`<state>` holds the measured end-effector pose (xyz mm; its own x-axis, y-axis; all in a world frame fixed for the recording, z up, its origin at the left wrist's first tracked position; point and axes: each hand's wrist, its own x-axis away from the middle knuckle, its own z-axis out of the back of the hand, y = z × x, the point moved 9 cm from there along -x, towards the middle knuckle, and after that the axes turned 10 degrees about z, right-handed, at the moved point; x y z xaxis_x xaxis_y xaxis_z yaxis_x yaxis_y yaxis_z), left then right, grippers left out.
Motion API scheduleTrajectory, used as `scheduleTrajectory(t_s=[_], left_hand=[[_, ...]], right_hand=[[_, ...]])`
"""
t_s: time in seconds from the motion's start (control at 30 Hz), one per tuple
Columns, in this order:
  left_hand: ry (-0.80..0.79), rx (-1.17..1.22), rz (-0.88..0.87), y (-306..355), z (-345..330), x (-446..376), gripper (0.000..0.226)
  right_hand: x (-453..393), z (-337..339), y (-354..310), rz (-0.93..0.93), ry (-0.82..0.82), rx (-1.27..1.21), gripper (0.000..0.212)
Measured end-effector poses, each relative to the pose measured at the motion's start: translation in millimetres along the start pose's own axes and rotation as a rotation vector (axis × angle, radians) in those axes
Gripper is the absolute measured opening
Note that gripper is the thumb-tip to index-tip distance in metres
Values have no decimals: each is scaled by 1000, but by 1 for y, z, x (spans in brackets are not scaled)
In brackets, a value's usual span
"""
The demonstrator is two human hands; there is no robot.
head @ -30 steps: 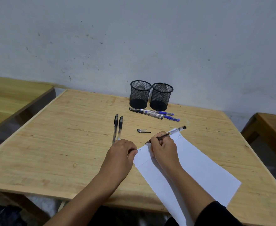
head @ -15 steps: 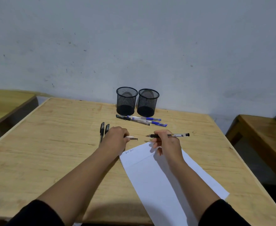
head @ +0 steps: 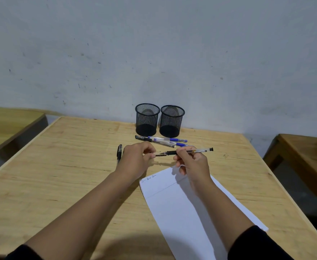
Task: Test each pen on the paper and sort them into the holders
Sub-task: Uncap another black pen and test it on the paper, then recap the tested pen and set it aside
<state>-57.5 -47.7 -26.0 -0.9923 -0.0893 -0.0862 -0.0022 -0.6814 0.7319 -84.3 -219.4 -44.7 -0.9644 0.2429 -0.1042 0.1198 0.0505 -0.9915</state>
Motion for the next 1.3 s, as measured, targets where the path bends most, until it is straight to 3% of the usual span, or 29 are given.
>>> scheduleTrajectory(t_s=[0.17, 0.63, 0.77, 0.87, 0.93, 1.13, 1.3], left_hand=[[-69, 63, -56, 12, -2, 6, 11], [-9, 161, -50, 0, 30, 16, 15], [-26, 349, 16, -14, 49, 4, 22], [-113, 602, 39, -15, 51, 2, 27], [-141, 643, 55, -15, 50, 2, 27], [-128, 643, 40, -15, 46, 3, 27], [108, 321, 95, -44, 67, 0, 24]], right_hand=[[-2, -8, -3, 1, -72, -72, 20], [11, -22, -20, 107, -206, -152, 13], [26, -29, -17, 67, -265, -159, 16], [39, -39, -13, 56, -350, -46, 17], [45, -49, -11, 63, -411, 29, 15], [39, -65, -7, 32, -376, 67, 7], [27, -82, 1, -16, -308, 52, 8]])
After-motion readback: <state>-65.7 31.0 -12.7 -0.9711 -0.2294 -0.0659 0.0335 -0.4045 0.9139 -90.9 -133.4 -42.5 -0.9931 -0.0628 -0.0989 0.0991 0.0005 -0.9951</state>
